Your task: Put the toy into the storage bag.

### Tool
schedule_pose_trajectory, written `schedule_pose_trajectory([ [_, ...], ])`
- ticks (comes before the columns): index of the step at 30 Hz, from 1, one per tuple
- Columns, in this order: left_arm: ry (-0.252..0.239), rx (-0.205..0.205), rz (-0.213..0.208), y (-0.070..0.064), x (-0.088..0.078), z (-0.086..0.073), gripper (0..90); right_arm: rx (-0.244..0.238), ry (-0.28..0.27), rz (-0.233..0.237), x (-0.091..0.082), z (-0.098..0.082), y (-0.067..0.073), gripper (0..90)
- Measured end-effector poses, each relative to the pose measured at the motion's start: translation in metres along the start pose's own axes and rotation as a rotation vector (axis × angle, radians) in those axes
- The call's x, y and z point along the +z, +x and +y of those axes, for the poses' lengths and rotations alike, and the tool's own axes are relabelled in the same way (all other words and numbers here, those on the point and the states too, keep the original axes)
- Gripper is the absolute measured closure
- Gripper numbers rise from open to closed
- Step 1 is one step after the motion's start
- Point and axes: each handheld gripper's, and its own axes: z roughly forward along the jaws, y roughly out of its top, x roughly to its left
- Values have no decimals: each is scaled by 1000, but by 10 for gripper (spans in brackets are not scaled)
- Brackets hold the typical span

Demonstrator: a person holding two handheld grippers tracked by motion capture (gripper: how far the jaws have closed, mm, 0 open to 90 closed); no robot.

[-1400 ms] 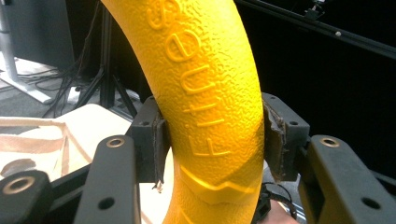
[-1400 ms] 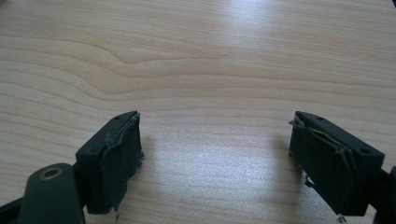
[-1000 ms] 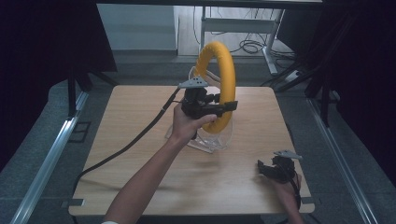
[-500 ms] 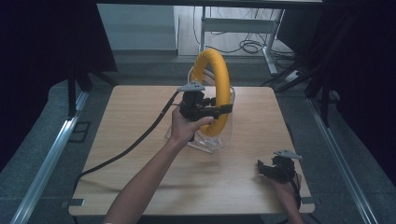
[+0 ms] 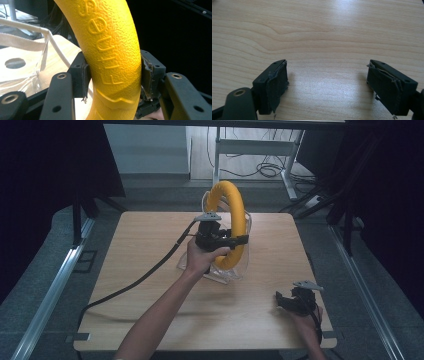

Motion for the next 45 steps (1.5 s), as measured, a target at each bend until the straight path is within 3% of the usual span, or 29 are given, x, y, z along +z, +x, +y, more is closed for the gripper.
schedule_pose_trajectory([
  [3, 13, -20, 9, 6, 1, -5, 481, -3, -1, 0, 0, 0, 0, 168],
  [13, 56, -28, 31, 14, 9, -20, 479, -3, 0, -1, 0, 0, 0, 168],
  [19, 59, -34, 35, 14, 11, -20, 474, -3, 0, -1, 0, 0, 0, 168],
  [24, 81, -16, 44, 14, 9, -18, 452, -3, 0, -1, 0, 0, 0, 168],
  [28, 114, -12, 37, 15, 6, -17, 344, -3, 0, -1, 0, 0, 0, 168],
  [33, 97, 26, 50, 8, -1, -16, 267, -2, 0, -1, 0, 0, 0, 168],
  [40, 106, 73, 58, 1, -12, -15, 238, -1, 0, 0, 0, 0, 0, 168],
  [45, 102, 85, 40, -3, -22, -15, 242, -1, 1, 0, 0, 0, 0, 168],
])
